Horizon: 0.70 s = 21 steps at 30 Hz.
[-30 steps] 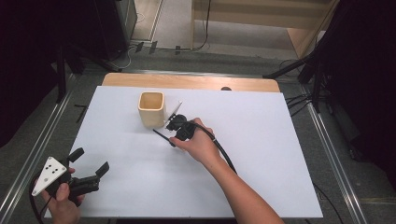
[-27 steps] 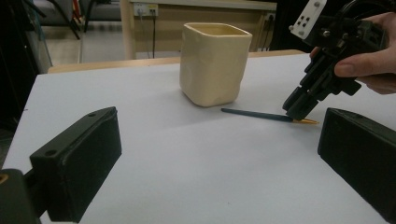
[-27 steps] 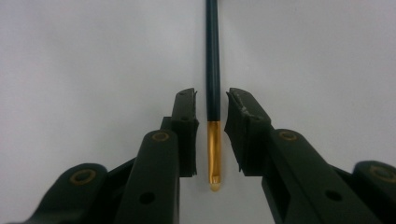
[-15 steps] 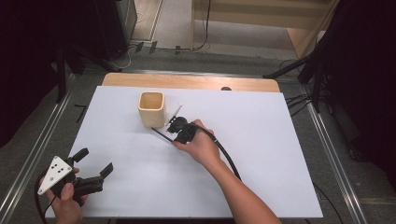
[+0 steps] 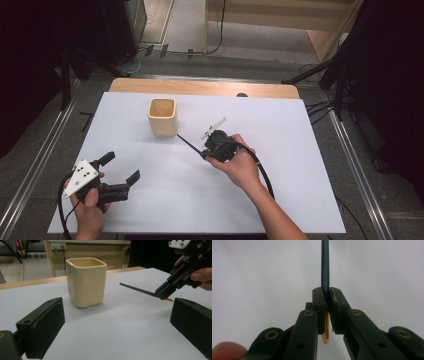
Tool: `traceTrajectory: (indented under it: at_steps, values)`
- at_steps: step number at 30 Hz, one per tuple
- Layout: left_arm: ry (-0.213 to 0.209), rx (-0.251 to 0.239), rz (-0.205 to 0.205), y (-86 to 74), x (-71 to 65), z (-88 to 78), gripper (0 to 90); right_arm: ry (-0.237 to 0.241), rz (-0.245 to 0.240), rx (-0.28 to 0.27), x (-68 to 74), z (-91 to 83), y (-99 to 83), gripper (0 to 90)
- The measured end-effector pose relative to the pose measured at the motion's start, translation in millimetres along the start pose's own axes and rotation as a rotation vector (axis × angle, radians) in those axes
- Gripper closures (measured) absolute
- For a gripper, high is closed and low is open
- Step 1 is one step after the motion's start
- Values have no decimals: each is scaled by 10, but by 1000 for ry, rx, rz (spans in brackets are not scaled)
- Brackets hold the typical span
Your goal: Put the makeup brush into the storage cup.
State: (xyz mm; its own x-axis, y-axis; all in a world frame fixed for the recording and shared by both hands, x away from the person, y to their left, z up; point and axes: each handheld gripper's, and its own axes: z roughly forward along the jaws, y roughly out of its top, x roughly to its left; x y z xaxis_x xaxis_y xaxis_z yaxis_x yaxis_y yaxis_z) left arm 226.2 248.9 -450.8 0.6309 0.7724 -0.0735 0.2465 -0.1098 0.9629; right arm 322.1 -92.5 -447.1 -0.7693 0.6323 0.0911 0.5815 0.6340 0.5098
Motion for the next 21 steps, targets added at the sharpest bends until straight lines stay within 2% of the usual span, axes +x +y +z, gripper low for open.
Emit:
traceTrajectory:
  at_steps: [1, 2, 4, 5, 6, 7, 9, 12, 15, 21]
  values:
    - [-15, 3, 13, 29, -72, 79, 0, -18, -10, 5, -30, -68, -98, 852]
    - [-15, 3, 13, 29, -72, 79, 0, -18, -10, 5, -30, -68, -98, 852]
    - [-38, 15, 38, 61, -196, 257, 0, -28, -3, 17, -81, -162, -231, 852]
    - [-38, 15, 38, 61, -196, 257, 0, -31, -1, 21, -94, -192, -272, 852]
    - [-52, 19, 39, 73, -241, 353, 0, -32, -6, 26, -107, -215, -302, 851]
    - [-52, 19, 39, 73, -241, 353, 0, -32, -6, 26, -107, -215, -302, 851]
    - [-74, 25, 34, 100, -304, 508, 0, -35, 0, 22, -144, -306, -427, 851]
    - [-87, 28, 35, 126, -345, 594, 0, -45, 7, 21, -153, -352, -501, 851]
    - [-107, 21, 31, 176, -400, 749, 0, -52, 13, -5, -167, -419, -645, 851]
    - [-147, 37, 34, 171, -431, 887, 0, -54, 31, -50, -147, -437, -838, 850]
